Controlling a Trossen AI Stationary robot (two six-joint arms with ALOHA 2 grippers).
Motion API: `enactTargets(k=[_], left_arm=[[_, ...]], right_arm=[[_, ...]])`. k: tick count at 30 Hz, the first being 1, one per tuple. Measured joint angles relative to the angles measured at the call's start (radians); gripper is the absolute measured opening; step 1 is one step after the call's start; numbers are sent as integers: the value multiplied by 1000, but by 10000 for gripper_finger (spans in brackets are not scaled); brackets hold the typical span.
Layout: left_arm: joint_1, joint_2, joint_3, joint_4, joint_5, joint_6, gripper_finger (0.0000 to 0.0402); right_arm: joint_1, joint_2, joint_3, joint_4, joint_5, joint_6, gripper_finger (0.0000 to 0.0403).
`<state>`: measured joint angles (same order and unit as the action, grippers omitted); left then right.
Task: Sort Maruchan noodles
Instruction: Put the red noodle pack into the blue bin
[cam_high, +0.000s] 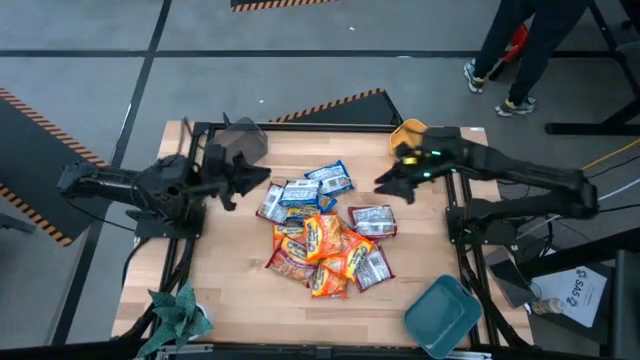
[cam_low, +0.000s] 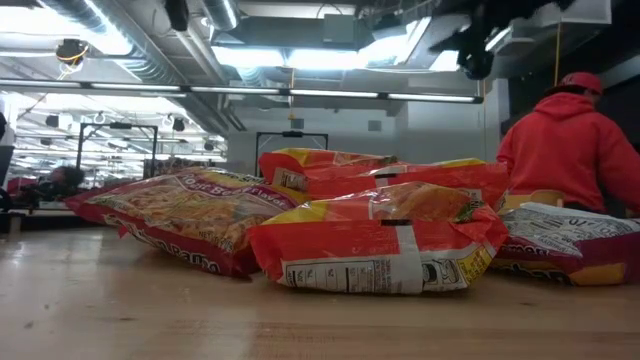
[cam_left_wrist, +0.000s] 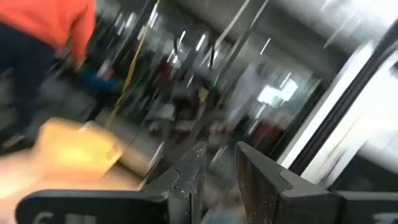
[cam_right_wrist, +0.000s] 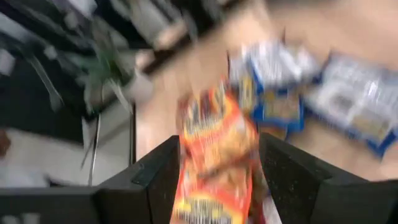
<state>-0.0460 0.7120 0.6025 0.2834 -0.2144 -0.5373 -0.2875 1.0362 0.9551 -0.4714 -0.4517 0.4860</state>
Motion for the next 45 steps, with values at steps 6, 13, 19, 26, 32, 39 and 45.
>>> enactTargets(k=[6, 13, 19, 26, 32, 39, 45], left_arm=[[3, 34, 163, -380, -36, 142, 82], [51, 40, 166, -552, -34, 146, 82], [75, 77, 140, -545, 36, 124, 82], [75, 151, 135, -528, 26, 152, 82], [75, 205, 135, -502, 71, 153, 82], [75, 216, 135, -481, 75, 153, 82], [75, 216, 135, -473, 72, 148, 83]], right_arm=[[1, 269, 80, 22, -66, -250, 205], [46, 491, 202, -132, 107, -508, 205], [65, 541, 261, -491, 326, -487, 205], [64, 540, 191, -548, 325, -446, 205], [58, 540, 62, -454, 218, -446, 246], [58, 540, -12, -308, 292, -435, 349], [58, 545, -63, -222, 260, -440, 370]])
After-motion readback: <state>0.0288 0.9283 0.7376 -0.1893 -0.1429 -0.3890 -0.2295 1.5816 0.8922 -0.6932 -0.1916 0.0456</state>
